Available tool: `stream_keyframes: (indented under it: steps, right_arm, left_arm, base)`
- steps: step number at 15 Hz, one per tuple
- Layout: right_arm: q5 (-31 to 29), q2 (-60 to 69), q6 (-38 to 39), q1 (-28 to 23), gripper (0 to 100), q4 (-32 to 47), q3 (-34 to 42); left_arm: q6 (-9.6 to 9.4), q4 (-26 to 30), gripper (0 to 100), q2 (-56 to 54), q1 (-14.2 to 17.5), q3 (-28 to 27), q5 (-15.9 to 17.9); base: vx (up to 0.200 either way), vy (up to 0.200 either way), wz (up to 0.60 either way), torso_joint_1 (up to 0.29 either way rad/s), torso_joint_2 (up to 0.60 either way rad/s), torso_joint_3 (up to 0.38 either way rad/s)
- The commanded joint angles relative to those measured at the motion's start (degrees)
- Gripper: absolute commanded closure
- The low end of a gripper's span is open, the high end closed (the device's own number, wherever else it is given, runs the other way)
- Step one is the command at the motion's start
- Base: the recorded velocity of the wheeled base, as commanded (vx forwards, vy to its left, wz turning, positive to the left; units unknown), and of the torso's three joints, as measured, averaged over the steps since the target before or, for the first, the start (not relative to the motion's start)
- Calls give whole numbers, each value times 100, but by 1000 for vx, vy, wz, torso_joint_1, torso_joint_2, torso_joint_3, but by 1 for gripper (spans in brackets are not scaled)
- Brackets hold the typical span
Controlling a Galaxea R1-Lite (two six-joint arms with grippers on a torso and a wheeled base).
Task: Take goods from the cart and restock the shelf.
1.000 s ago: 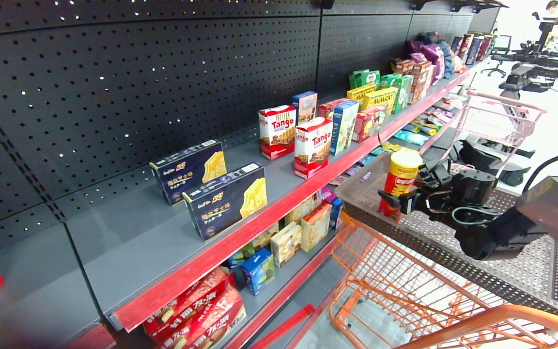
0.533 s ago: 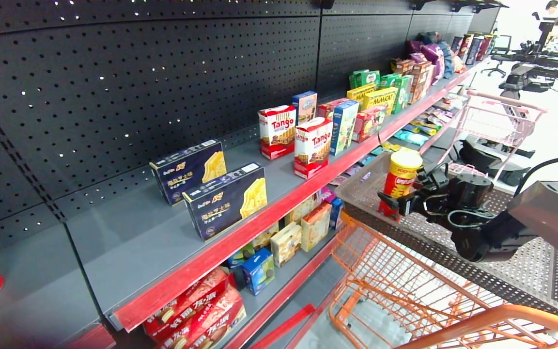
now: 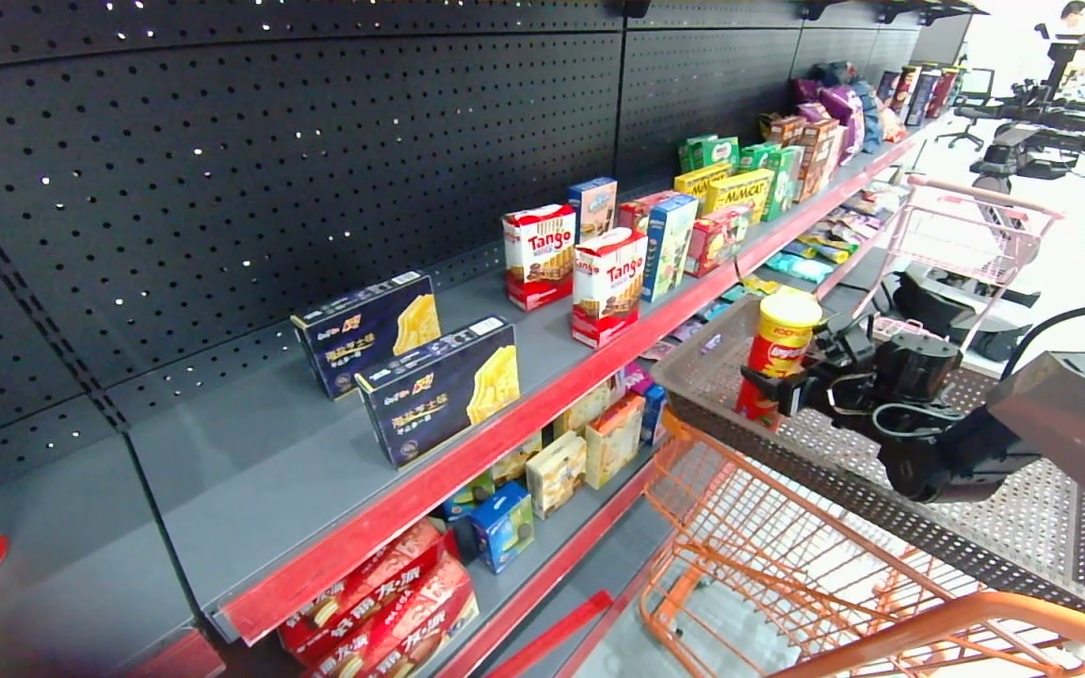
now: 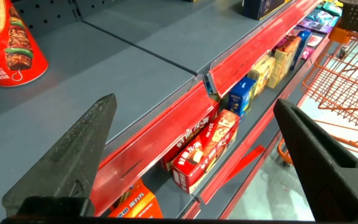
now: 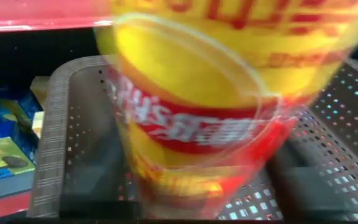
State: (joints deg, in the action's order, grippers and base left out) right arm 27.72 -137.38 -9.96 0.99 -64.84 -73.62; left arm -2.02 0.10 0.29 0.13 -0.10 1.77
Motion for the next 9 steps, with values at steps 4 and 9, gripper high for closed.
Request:
stream_keyframes:
  steps: [4,9]
  right_arm:
    - [40,255,12,-108,100,209,-38]
    - [-188,1433,117,-108,100,1457,-100]
  left_arm:
    - [0,-1,0,-3,4,1,-1]
    - [0,-1,0,-3,4,1,-1]
  base:
    - [0,0,0,0,0,0]
    - [0,0,0,0,0,0]
